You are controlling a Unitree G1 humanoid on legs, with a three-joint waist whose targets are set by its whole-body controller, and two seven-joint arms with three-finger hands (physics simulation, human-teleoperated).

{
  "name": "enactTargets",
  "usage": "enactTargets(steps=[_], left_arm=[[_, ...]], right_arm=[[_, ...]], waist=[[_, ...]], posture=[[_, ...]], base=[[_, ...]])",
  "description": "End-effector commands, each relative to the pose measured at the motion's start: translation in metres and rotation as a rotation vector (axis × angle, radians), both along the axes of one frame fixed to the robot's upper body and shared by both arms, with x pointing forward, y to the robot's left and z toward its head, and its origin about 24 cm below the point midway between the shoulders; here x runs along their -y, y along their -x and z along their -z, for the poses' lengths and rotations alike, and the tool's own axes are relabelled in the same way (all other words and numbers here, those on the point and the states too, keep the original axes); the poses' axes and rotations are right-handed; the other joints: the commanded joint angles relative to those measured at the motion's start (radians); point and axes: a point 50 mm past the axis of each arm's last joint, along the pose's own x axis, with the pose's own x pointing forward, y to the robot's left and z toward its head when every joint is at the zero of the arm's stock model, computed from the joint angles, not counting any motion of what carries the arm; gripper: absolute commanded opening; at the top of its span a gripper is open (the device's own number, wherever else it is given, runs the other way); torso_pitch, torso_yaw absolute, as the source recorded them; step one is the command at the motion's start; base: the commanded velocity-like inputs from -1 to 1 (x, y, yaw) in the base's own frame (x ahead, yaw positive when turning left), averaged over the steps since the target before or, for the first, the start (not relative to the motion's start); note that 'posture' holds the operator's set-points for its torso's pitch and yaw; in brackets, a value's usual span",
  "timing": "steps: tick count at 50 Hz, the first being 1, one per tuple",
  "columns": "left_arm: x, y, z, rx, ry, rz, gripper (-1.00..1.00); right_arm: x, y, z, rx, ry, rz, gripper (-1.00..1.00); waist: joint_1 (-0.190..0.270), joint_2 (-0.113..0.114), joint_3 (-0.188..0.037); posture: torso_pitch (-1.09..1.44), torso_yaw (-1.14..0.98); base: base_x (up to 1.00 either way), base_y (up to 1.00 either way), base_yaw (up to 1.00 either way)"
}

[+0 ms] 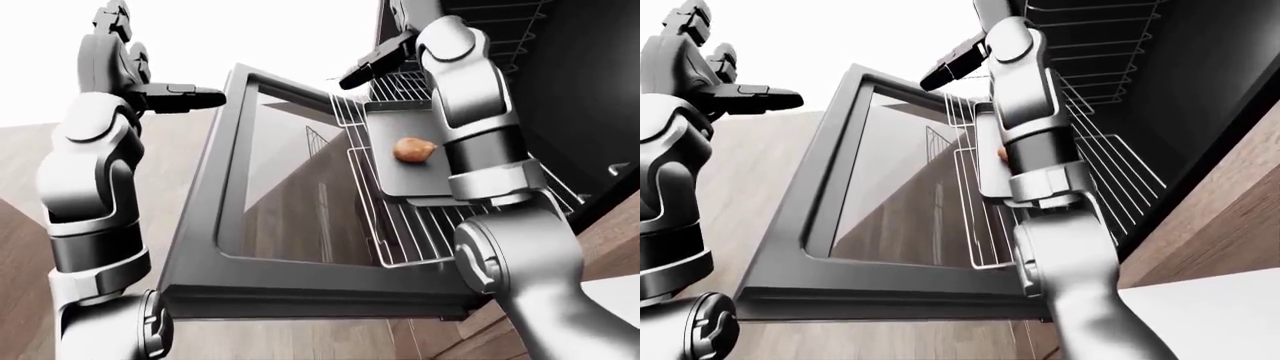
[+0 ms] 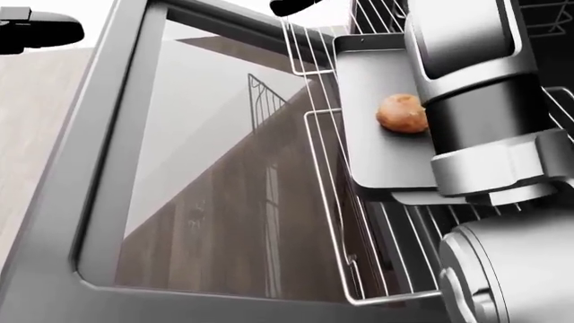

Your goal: Place the sweet potato on the rack of the oven.

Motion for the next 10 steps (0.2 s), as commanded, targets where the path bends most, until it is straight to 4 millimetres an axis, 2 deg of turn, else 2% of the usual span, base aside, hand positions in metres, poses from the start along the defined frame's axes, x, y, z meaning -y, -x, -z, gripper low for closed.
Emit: enactTargets(steps=[1,10], left_arm=[[-0.001,0.008,-0.024,0.125,-0.006,-0.011,1.00],[-0.001,0.010,-0.037,0.210,0.005,-0.027,1.00]], right_arm=[[-0.003,0.011,-0.032,0.157,0.008,-0.012,1.00],[0.002,0.018,-0.043,0.242,-0.029,-0.006,1.00]], waist=[[0.000,0.004,-0.035],[-0.001,0.002,-0.034]], posture=[[0.00,0.00],[0.00,0.00]], base=[[0.00,0.00,0.00],[0.00,0.00,0.00]])
